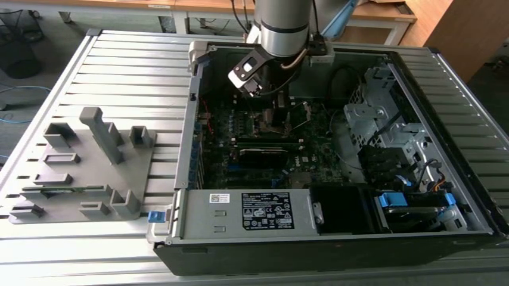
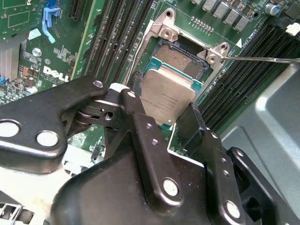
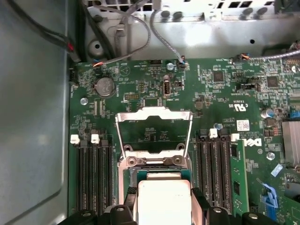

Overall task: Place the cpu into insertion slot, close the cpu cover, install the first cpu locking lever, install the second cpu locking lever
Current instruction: 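Place the cpu into insertion slot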

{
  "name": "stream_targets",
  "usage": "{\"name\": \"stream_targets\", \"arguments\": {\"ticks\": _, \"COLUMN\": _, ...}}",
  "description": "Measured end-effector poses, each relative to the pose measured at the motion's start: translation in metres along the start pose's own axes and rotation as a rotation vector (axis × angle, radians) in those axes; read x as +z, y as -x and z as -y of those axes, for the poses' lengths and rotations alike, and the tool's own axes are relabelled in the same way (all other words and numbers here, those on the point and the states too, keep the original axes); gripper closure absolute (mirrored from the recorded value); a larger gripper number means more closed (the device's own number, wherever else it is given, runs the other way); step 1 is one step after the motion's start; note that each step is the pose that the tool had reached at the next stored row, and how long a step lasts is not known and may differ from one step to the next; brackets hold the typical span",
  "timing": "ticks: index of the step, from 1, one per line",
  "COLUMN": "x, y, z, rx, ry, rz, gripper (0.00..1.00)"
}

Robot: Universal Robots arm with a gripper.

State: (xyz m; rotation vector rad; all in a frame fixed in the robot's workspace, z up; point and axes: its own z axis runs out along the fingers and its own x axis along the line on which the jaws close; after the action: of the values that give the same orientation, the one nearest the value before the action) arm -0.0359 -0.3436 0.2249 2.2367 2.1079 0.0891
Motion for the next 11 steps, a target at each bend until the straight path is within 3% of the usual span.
{"name": "stream_targets", "arguments": {"ticks": 11, "x": 0.0070, "y": -0.0045, "z": 0.0029, "rx": 0.000, "ry": 0.0007, "rz": -0.0013, "gripper": 0.46}}
